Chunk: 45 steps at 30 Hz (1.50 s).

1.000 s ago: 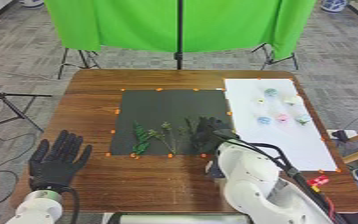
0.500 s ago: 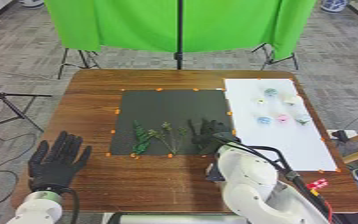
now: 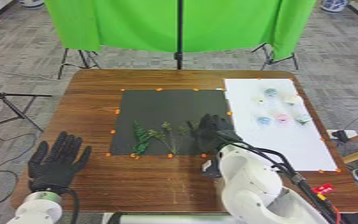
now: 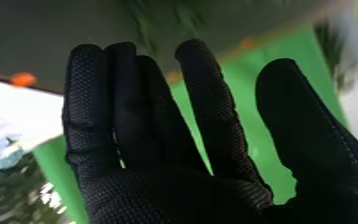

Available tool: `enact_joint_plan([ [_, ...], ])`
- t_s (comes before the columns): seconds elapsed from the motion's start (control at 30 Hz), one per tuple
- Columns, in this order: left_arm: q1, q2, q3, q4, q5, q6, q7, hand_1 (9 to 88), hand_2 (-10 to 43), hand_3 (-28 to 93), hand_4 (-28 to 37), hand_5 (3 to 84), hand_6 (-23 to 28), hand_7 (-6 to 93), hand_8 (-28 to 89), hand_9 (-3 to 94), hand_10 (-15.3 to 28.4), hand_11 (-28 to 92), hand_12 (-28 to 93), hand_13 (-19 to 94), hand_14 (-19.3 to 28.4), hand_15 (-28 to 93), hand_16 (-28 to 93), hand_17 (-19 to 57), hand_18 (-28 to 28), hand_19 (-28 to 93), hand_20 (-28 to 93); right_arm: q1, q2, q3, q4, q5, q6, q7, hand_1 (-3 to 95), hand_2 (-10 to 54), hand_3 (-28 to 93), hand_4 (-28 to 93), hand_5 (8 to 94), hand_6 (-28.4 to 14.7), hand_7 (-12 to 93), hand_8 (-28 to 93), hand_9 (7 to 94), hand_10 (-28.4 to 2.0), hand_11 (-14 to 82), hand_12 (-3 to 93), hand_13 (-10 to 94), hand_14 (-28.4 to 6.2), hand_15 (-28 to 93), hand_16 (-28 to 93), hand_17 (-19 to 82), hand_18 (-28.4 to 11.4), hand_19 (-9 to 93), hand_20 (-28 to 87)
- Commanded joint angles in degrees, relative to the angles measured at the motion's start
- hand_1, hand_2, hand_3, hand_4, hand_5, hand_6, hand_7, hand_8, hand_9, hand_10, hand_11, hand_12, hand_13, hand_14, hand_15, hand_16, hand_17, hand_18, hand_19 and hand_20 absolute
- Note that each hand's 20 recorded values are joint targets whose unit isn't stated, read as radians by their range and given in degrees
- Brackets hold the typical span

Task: Arrange flowers

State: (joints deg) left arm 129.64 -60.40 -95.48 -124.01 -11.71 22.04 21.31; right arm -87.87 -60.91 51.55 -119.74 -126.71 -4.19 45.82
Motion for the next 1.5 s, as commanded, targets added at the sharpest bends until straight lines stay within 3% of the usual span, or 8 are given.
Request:
enact_joint_plan([
  [0.03, 1.0, -0.23, 0.39, 0.6, 1.58, -2.27, -0.58, 27.8, 18.4, 74, -28.3, 46.7, 6.7, 21.8, -12, 42.7, 14.8, 33, 12, 33, 14.7, 49, -9, -4.6, 14.2, 41, 16, -1.0, 3.7, 7.3, 1.6, -5.5, 7.9, -7.7, 36.1, 1.4, 75, -19, 63.7, -7.4, 17, -9, 56.6, -23.9, 15.5, 16.7, 44, -22.4, 52, 12, 25, -25.8, 75, 19],
  [0.17, 0.1, 0.16, 1.14, 1.11, 4.76, -4.16, -1.65, 27.7, 18.4, 73, -28.3, 46.0, 6.8, 20.9, -12, 42.1, 14.9, 33, 12, 33, 14.6, 49, -9, -4.7, 14.1, 40, 16, -1.1, 6.3, 12.6, 3.2, -9.3, 1.6, -10.0, 43.8, -5.9, 79, -23, 54.9, -5.4, 18, -11, 48.4, -21.2, 14.3, 16.9, 38, -19.2, 47, 13, 22, -22.3, 73, 19],
  [0.3, -0.4, 0.23, 1.31, 1.15, 5.36, -4.5, -1.84, 27.5, 18.4, 73, -28.3, 45.4, 6.6, 20.4, -11, 41.6, 14.7, 32, 12, 32, 14.5, 48, -9, -4.8, 14.1, 40, 16, 2.0, 8.6, 13.1, 7.9, -8.2, -1.2, -10.9, 47.0, -9.4, 80, -24, 51.6, -5.0, 17, -11, 45.6, -20.5, 13.0, 17.1, 36, -18.6, 44, 13, 21, -21.9, 71, 22],
  [0.5, -0.5, 0.03, 1.19, 1.09, 5.01, -4.34, -1.95, 27.4, 18.3, 73, -28.3, 45.3, 6.6, 20.2, -11, 41.5, 14.7, 32, 12, 32, 14.5, 48, -9, -4.8, 14.1, 40, 16, 6.0, 10.5, 11.1, 13.7, -9.3, -5.0, -7.7, 49.6, -9.5, 81, -27, 50.1, -4.4, 18, -11, 45.0, -19.8, 13.1, 17.1, 36, -17.9, 43, 14, 21, -21.9, 70, 23],
  [1.07, 0.0, -0.72, 1.27, 0.95, 4.79, -4.47, -2.24, 27.5, 18.3, 73, -28.3, 45.3, 6.6, 20.2, -11, 41.4, 14.8, 32, 12, 32, 14.4, 48, -8, -4.9, 14.2, 40, 16, 1.0, 9.8, 13.9, 14.9, -7.9, -11.9, -5.0, 53.6, -9.5, 82, -28, 52.4, -3.9, 18, -11, 47.3, -19.5, 13.5, 17.0, 40, -16.9, 44, 15, 23, -22.6, 74, 28],
  [1.23, 0.1, -1.0, 1.41, 0.88, 4.67, -4.61, -2.44, 27.5, 18.2, 73, -28.3, 45.3, 6.6, 20.0, -11, 41.5, 14.8, 32, 12, 32, 14.4, 48, -8, -4.9, 14.2, 40, 16, 0.3, 9.7, 13.1, 16.4, -7.5, -7.0, -2.9, 57.5, -9.5, 76, -28, 55.6, -2.4, 20, -12, 56.4, -17.1, 18.7, 19.0, 49, -14.1, 47, 19, 28, -21.3, 77, 31],
  [1.37, 0.1, -1.2, 1.44, 0.86, 4.54, -4.29, -2.35, 27.5, 18.2, 73, -28.3, 45.3, 6.7, 20.0, -11, 41.5, 14.8, 32, 12, 32, 14.5, 48, -8, -4.9, 14.2, 40, 16, -0.4, 9.7, 12.5, 17.2, -8.4, -3.4, -3.0, 67.3, -9.5, 59, -28, 63.2, -0.9, 25, -2, 73.5, -11.7, 15.0, 43.7, 63, -6.5, 45, 39, 37, -19.2, 81, 37],
  [1.5, 0.2, -1.34, 1.46, 0.78, 4.61, -4.38, -2.33, 27.5, 18.2, 73, -28.3, 45.3, 6.6, 20.1, -11, 41.5, 14.9, 32, 12, 32, 14.5, 48, -8, -4.9, 14.2, 40, 16, -1.1, 10.2, 12.1, 17.1, -9.5, 0.4, -3.3, 67.0, -9.5, 60, -28, 67.9, -0.3, 36, 11, 78.5, -10.8, 19.2, 49.6, 67, -5.5, 46, 43, 39, -19.3, 83, 38],
])
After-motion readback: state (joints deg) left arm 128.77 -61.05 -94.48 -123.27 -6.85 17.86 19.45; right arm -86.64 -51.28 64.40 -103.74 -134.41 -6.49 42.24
